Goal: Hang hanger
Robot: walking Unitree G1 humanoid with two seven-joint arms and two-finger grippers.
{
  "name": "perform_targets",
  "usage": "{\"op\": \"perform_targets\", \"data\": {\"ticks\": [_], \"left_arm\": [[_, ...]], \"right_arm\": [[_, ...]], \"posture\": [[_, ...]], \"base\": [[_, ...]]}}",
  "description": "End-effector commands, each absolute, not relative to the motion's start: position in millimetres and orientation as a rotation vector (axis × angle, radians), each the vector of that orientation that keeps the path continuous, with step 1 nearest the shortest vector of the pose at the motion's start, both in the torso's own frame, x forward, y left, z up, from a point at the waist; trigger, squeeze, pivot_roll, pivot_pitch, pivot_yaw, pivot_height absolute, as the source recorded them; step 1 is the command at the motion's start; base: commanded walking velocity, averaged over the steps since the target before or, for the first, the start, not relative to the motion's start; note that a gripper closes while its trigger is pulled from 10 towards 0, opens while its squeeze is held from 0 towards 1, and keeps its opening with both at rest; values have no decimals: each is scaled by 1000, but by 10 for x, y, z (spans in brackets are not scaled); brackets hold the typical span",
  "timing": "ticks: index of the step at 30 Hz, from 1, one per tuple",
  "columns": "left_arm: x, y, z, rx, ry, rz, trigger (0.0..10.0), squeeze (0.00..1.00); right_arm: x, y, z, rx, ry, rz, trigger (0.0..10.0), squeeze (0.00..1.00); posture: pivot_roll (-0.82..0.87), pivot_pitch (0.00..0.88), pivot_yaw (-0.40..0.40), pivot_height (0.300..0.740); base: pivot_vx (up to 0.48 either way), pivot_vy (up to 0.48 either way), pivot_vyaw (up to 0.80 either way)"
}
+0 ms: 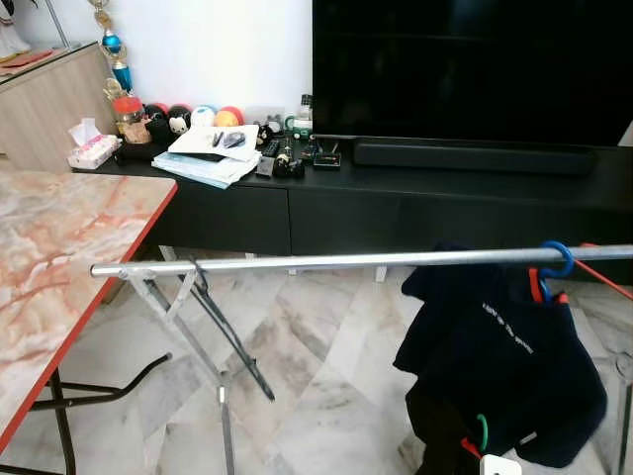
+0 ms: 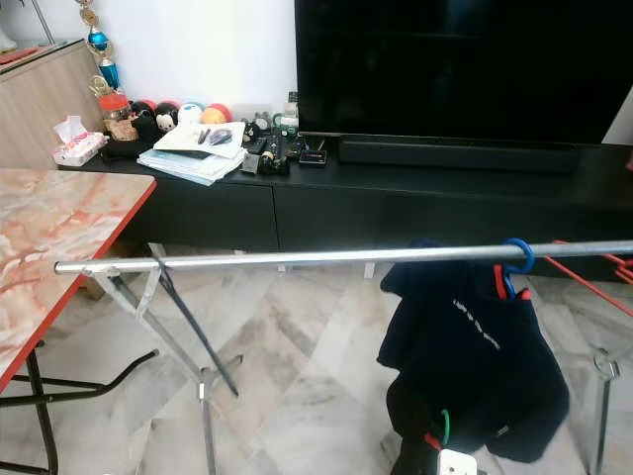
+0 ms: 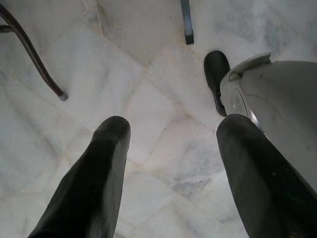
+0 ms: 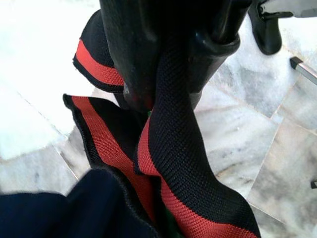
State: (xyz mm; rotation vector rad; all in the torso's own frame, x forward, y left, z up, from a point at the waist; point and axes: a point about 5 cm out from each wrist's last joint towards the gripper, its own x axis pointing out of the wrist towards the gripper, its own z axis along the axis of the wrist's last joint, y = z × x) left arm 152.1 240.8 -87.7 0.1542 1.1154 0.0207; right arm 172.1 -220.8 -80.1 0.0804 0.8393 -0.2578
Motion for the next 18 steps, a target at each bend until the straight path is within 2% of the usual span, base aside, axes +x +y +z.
{"op": "perform_targets", "data": {"ticks": [1, 18], "left_arm": [[1457, 2425, -898, 168, 1136, 17, 10000, 0], [1458, 2438, -894, 167, 1135, 21, 10000, 0]], "right_arm": [[1698, -2206, -810, 83, 837, -261, 10000, 0], [1762, -2183, -784, 84, 815, -280, 10000, 0]], "posture": [[-63, 0, 50, 740], [-57, 0, 55, 740]], "base": [[-341, 0, 0], [-344, 0, 0]]}}
